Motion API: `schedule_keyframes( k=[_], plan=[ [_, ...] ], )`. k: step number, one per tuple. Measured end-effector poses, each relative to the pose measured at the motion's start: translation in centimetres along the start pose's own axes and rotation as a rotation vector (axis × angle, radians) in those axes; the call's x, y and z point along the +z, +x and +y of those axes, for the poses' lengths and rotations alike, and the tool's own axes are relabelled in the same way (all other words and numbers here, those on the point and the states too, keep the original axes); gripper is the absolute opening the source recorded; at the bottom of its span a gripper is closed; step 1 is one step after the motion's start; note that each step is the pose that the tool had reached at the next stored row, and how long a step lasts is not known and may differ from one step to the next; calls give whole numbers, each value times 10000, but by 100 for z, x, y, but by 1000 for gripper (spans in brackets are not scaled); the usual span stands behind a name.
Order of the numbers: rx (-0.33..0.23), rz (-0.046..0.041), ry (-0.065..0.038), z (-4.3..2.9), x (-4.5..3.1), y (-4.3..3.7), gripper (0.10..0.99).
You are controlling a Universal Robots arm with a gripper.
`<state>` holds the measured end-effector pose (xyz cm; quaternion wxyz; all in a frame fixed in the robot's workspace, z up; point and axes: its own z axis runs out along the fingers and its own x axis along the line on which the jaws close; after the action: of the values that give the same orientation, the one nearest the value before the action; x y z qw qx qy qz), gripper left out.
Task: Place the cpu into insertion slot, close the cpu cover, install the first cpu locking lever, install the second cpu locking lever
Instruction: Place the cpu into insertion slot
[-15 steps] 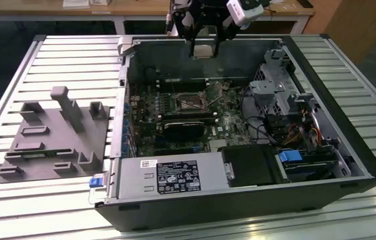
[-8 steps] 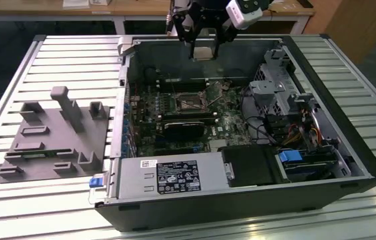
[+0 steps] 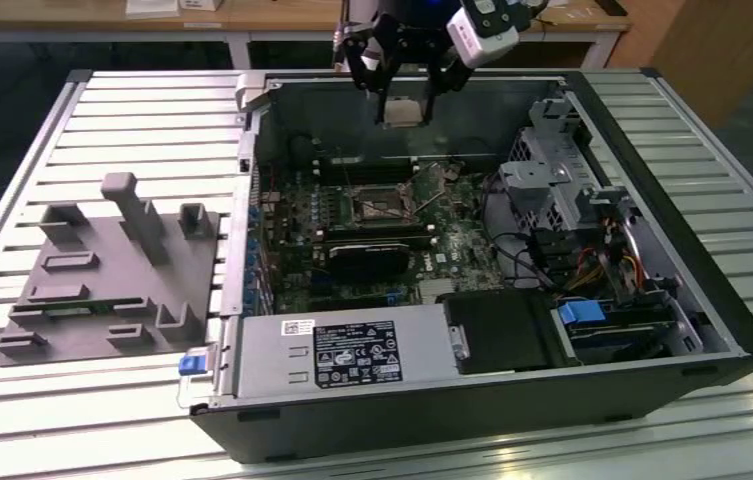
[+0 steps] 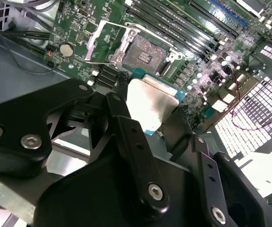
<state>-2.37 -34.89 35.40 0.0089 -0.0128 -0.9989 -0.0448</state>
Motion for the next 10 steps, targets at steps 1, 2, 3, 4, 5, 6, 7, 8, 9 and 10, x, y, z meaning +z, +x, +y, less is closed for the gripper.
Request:
schedule_keyframes(
  k=[1,2,3,4,5,6,7,8,9,10],
  plan=[
    [-1,0,-1,-1,15,1,537],
    [-1,0,-1,-3,29,1,537],
    [-1,0,0,-4,45,2,537],
    [0,0,0,-5,59,3,537],
    [0,0,1,-7,73,4,537],
    [0,0,1,-8,87,5,537],
    [0,0,2,-9,99,7,537],
    [0,0,2,-10,110,8,537],
    [0,0,1,-11,122,10,537],
    [0,0,2,-12,132,12,537]
  ],
)
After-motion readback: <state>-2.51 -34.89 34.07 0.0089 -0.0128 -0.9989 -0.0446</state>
